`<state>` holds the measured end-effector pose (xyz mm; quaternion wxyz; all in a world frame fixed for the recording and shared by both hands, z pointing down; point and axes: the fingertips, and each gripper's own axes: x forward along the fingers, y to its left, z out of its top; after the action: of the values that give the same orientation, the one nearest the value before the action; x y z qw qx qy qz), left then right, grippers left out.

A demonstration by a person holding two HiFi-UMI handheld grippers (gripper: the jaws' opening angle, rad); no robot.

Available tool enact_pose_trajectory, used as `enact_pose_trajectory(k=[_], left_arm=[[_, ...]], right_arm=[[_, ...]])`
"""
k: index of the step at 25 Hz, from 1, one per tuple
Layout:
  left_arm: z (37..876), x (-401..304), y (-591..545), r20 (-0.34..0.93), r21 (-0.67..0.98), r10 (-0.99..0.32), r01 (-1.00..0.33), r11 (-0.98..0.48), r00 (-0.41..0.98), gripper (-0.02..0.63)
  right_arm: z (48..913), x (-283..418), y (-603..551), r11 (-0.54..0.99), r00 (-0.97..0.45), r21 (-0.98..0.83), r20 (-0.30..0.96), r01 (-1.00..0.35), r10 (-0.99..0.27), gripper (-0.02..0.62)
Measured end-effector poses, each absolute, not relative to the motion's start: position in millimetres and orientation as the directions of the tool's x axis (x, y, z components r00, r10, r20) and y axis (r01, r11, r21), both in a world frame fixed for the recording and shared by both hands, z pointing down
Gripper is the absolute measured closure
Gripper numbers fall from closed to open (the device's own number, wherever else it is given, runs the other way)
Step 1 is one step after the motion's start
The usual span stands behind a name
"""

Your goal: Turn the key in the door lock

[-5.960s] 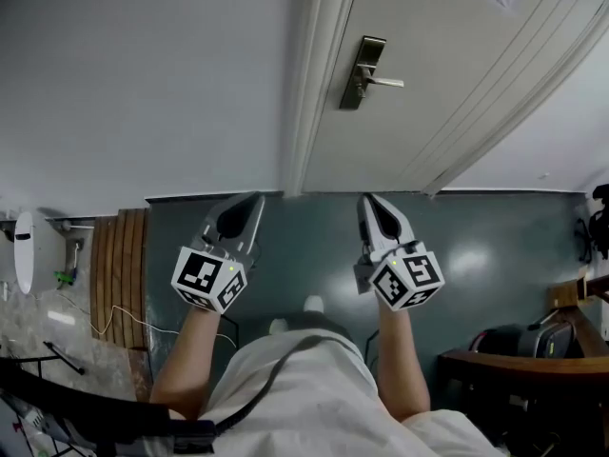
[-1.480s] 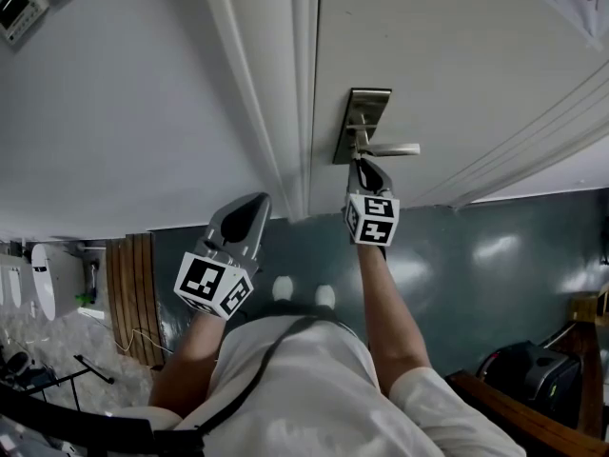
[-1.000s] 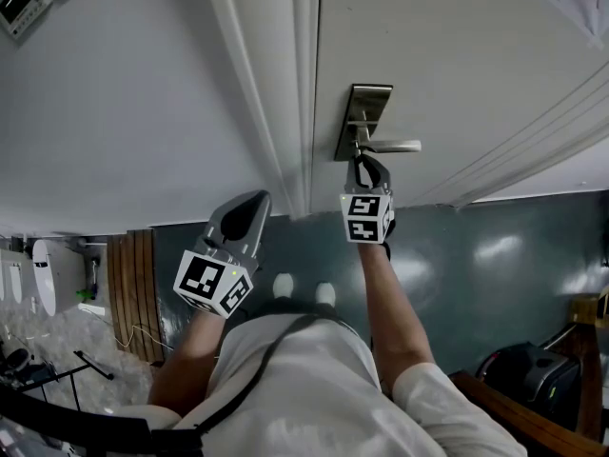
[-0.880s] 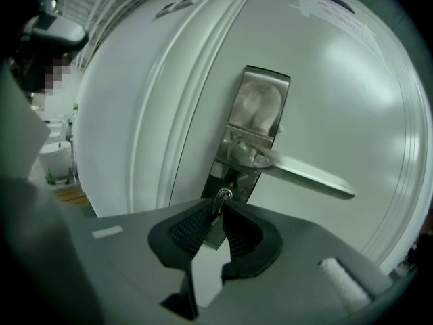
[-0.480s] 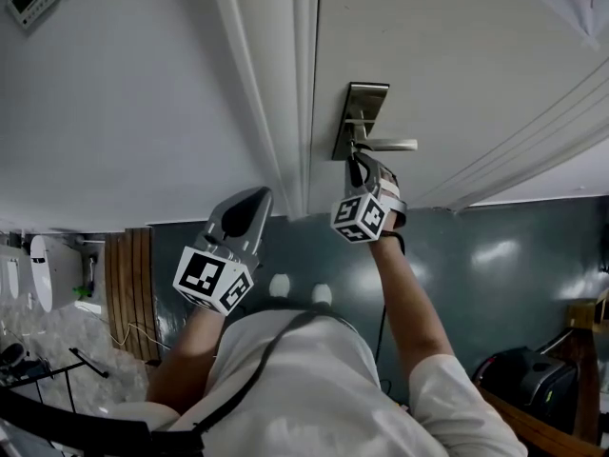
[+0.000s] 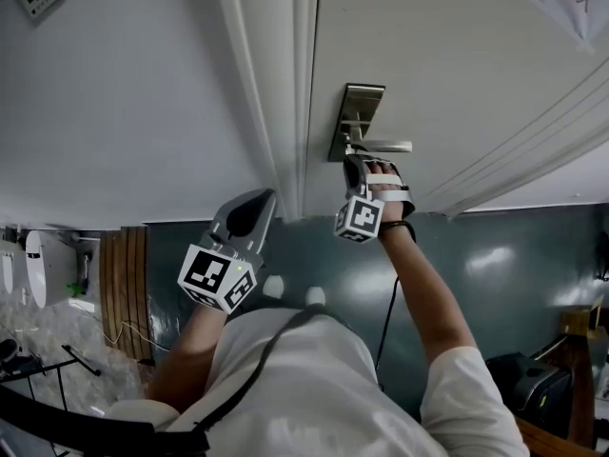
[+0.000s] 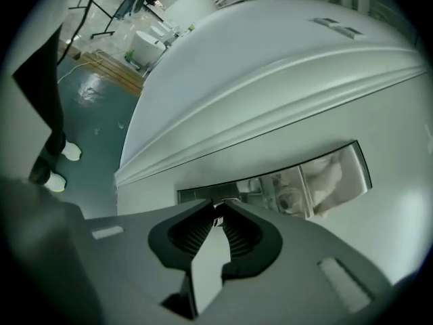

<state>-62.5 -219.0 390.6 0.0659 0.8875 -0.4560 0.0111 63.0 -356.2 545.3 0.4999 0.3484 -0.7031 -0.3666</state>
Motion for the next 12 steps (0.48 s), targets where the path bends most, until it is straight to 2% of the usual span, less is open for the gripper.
enact_pose_trajectory(k=[6,12], left_arm=[[390.0,-57.9,-219.9,0.067,0.134,-0.807,-0.806,-0.576,0.587,0.601],[388.0,-53.7,-218.7,0.061,0.130,-0.798,-0.798,-0.589,0.599,0.601]], right_arm=[[545.5,62.8,-355.1,0.467,-0.225,0.883,0.463,0.038,-0.857,0.537],[546.4,63.7,-355.0,0.456,-0.195,0.886,0.462,0.078,-0.865,0.534]])
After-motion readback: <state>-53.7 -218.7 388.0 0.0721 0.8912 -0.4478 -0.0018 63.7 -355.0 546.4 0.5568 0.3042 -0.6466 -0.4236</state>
